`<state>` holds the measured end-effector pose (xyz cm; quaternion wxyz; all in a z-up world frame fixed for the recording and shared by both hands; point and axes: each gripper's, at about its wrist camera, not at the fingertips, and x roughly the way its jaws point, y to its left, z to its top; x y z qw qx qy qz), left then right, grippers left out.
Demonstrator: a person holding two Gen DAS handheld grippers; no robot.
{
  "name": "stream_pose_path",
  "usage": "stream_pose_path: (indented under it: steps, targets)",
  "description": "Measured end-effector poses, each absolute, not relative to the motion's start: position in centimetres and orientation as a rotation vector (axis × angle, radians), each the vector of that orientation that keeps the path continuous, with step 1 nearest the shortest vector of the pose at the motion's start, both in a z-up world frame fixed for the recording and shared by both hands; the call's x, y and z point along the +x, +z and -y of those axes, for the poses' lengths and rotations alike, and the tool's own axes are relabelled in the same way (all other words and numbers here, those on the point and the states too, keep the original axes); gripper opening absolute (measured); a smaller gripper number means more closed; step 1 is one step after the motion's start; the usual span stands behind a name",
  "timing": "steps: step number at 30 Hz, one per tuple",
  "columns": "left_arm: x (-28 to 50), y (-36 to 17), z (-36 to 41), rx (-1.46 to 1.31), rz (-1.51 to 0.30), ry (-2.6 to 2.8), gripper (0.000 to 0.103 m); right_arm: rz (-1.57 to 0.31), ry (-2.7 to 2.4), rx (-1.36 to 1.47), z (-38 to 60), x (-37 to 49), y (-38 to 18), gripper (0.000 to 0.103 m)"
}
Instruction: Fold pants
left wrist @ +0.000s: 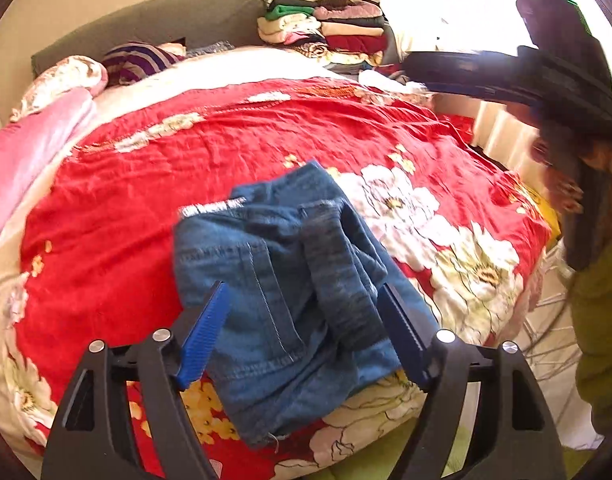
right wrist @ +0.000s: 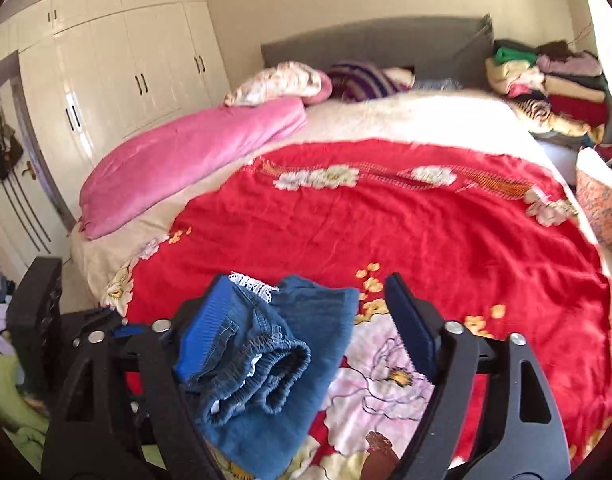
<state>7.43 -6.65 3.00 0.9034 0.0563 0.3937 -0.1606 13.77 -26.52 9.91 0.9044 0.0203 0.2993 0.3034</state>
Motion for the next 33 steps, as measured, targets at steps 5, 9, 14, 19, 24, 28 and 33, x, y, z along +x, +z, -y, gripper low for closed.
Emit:
stream_pose_path:
  steps: [5,9,14,19,24,28,33]
  targets:
    - [7.9,4.0,6.5,0.114,-0.788,-0.297,0.087,-0.545,0.590,0.031,27.8,10.8,11.0,0.084]
    - [8.1,4.6,6.0,0.102,-0.773,-0.285,0.091,-0.526,0.571,0.025,28.3,9.3,10.9,0.088]
    - [8.8,4.8,4.9,0.074,-0.769,-0.260,0.094,-0.531,0.565,-0.006,28.1,7.7,10.3,0.090]
    - [10.1,5.0,3.9,0.054,-0.775,-0.241,0.095,-0.535,0.549,-0.045,27.8,6.1,9.5,0.090]
    - [12.1,4.9,3.5,0.052,-0.782,-0.224,0.095,-0.554,0.549,-0.059,27.3,5.4,7.8,0.091]
    - [14.0,3.8,3.3,0.035,-0.822,-0.220,0.095,-0.593,0.555,-0.080,26.6,5.1,6.1,0.091]
    - [15.6,2.1,3.7,0.039,-0.857,-0.234,0.095,-0.653,0.576,-0.054,26.1,5.1,4.1,0.091]
